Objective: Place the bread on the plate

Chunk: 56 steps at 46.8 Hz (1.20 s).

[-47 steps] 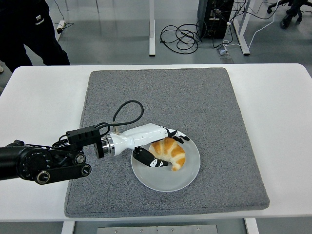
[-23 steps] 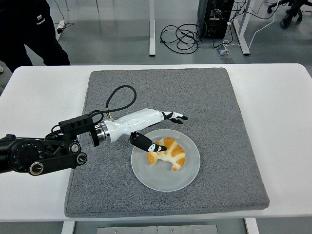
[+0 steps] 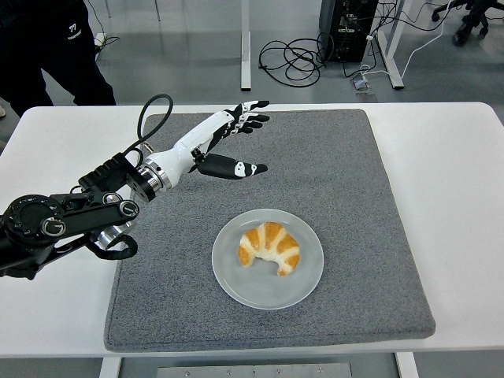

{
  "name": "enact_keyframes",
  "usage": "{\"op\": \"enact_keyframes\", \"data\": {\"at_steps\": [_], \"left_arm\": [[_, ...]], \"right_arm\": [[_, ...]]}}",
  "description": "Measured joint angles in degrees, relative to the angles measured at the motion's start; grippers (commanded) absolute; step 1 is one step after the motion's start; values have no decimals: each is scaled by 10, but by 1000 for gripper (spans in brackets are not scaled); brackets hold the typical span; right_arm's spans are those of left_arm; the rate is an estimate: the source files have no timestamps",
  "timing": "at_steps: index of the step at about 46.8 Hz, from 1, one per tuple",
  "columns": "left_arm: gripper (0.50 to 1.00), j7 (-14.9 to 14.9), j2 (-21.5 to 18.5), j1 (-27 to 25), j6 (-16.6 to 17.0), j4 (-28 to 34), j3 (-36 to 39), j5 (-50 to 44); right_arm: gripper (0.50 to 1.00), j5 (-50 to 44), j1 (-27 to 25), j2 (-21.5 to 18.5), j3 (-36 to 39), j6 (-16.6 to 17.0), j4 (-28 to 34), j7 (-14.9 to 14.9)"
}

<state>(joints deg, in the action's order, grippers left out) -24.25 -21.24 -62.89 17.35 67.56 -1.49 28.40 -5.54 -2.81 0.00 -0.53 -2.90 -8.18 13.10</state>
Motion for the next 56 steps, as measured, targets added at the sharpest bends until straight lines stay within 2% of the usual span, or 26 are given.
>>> {"op": "enact_keyframes", "data": {"at_steps": [6,18,36,46,56], "left_arm": [[881,1,-4,13,-42,-34,-37,-35],[883,6,-11,46,-174,-113,-138,-140],[883,11,-5,77,-292,-199,-170,-224],[883,20,-2,98,-331,-225,-194,-256],[913,44,12,105,-334,-231,-209,-259]], "right_arm": [[1000,0,0,0,0,1,0,0],[1000,0,0,0,0,1,-1,0],[1000,0,0,0,0,2,-1,0],[1000,0,0,0,0,2,-1,0],[1000,0,0,0,0,2,-1,0]]}}
